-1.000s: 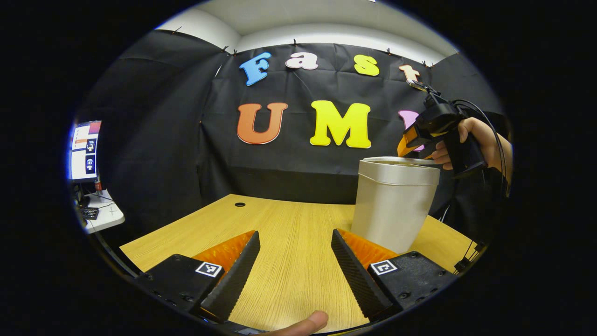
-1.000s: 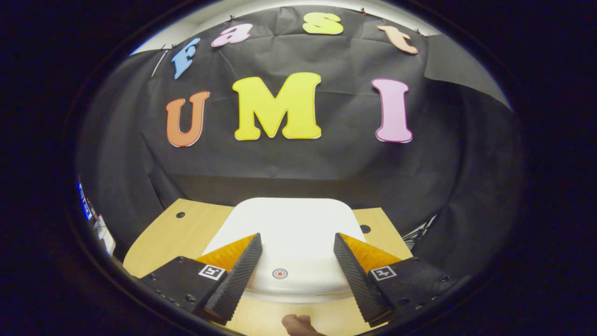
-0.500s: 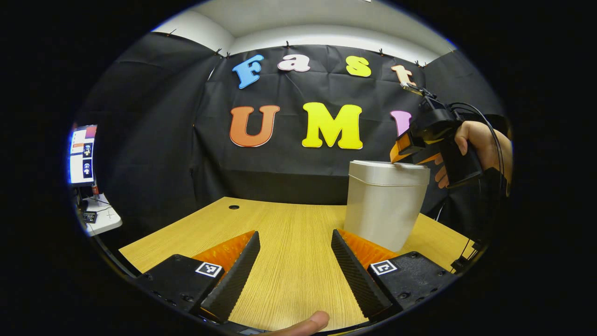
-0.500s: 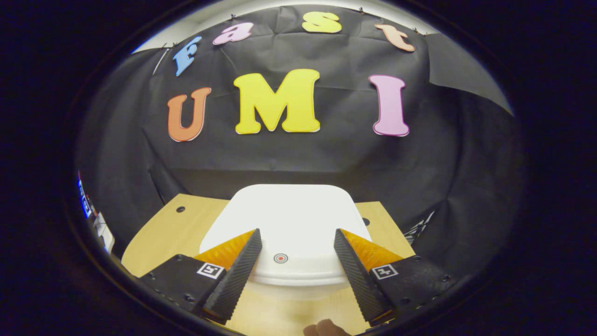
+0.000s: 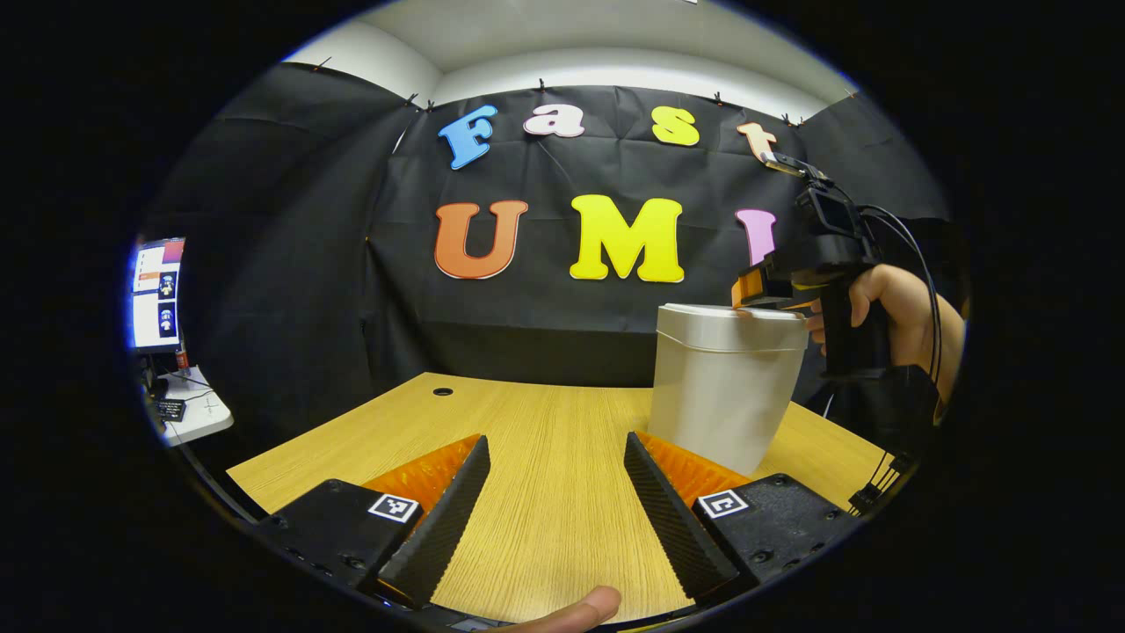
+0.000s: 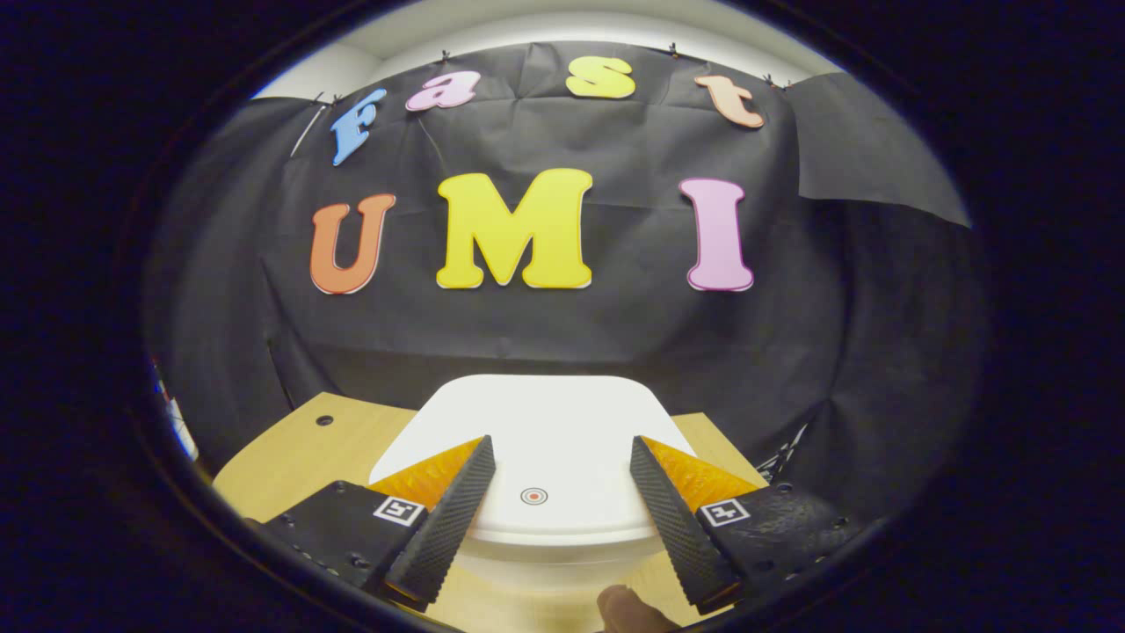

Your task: Press the lid of the desktop garbage bin to open it, pick up the crumpled paper on the desktop and throw it into the bin, then pick up the pop can on the desktop and drop it into the bin, and finally close the garbage bin lid.

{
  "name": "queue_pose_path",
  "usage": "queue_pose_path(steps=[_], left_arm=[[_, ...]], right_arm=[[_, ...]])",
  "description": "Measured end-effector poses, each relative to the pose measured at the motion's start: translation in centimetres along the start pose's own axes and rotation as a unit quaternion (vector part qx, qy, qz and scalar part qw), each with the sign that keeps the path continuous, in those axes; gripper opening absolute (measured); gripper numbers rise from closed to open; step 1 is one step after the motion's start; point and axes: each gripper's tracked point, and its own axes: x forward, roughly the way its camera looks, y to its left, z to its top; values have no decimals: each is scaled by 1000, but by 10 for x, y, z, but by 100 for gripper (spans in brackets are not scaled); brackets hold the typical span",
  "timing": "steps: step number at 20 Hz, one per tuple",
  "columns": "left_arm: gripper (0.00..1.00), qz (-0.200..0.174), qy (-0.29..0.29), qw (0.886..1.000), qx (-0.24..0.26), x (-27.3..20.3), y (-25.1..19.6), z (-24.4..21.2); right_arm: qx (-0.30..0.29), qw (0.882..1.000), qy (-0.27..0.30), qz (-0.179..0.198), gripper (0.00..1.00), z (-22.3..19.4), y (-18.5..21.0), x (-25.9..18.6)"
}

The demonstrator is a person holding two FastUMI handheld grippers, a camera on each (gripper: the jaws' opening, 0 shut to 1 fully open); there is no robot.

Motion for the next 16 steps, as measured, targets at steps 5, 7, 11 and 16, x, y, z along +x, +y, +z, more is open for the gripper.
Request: queue_pose_path(steps=[5, 7, 11, 16], left_arm=[[99, 14, 5, 1000, -7, 2, 10, -2], [99, 13, 3, 1000, -12, 2, 11, -1], [99, 27, 5, 1000, -16, 0, 25, 1], [99, 29, -5, 1000, -9, -8, 23, 9]], right_arm=[[-60, 994, -82, -42, 97, 3, -10, -32], [-94, 987, -121, -54, 97, 6, -10, -58], [-71, 988, -137, -17, 95, -18, -2, -117], [-22, 990, -140, 9, 97, -59, -17, -184]])
